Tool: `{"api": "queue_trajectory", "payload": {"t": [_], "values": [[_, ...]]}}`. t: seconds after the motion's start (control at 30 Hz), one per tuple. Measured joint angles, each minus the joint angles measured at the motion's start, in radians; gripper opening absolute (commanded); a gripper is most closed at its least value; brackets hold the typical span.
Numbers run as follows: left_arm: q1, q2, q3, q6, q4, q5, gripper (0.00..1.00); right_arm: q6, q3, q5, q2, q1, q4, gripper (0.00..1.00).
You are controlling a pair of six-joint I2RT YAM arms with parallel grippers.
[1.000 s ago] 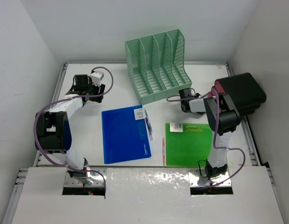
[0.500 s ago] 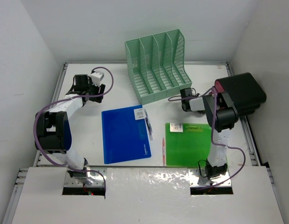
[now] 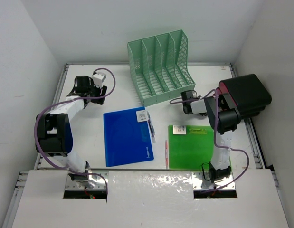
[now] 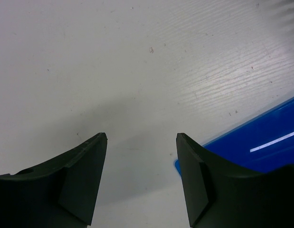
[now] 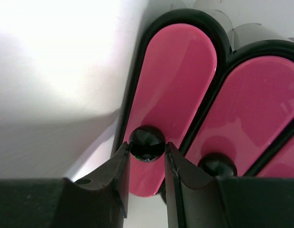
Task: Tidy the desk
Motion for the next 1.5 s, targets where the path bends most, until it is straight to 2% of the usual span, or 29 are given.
{"api": "queue_trajectory", "payload": {"t": [0.4,0.43,0.47,0.5,0.57,0.6,0.73,0.9,0.97,1.03,1.1,1.13,1.27,1.37,1.5], "values": [[0.000,0.000,0.000,0.000,0.000,0.000,0.58,0.183,0.006,-0.008,-0.038,0.214,-0.144,0.00],[0.000,0.000,0.000,0.000,0.000,0.000,0.58,0.190,0.006,-0.009,-0.039,0.224,-0.151,0.02],[0.000,0.000,0.000,0.000,0.000,0.000,0.58,0.197,0.007,-0.010,-0.040,0.231,-0.158,0.07],[0.000,0.000,0.000,0.000,0.000,0.000,0.58,0.202,0.010,-0.010,-0.040,0.234,-0.163,0.18],[0.000,0.000,0.000,0.000,0.000,0.000,0.58,0.213,0.019,-0.016,-0.040,0.234,-0.179,0.32],[0.000,0.000,0.000,0.000,0.000,0.000,0.58,0.221,0.026,-0.020,-0.040,0.234,-0.188,0.45],[0.000,0.000,0.000,0.000,0.000,0.000,0.58,0.246,0.042,-0.035,-0.050,0.243,-0.215,0.59],[0.000,0.011,0.000,0.000,0.000,0.000,0.58,0.321,0.042,-0.114,-0.201,0.315,-0.248,0.58],[0.000,0.014,0.000,0.000,-0.003,0.000,0.58,0.364,0.029,-0.177,-0.315,0.368,-0.237,0.52],[0.000,0.014,0.000,0.000,-0.003,0.001,0.58,0.432,-0.008,-0.290,-0.451,0.427,-0.195,0.41],[0.000,0.014,0.000,0.000,-0.004,0.002,0.58,0.522,-0.044,-0.437,-0.552,0.473,-0.167,0.34],[0.000,0.014,0.000,0.000,-0.005,0.003,0.58,0.595,-0.058,-0.509,-0.579,0.486,-0.158,0.34],[0.000,0.014,0.000,0.000,-0.008,0.004,0.58,0.805,-0.142,-0.583,-0.617,0.544,-0.197,0.38],[0.000,0.014,0.000,0.000,-0.008,0.004,0.58,0.971,-0.234,-0.604,-0.631,0.655,-0.285,0.39],[0.000,0.014,0.000,-0.001,-0.008,0.007,0.58,1.159,-0.353,-0.675,-0.676,0.782,-0.307,0.38]]}}
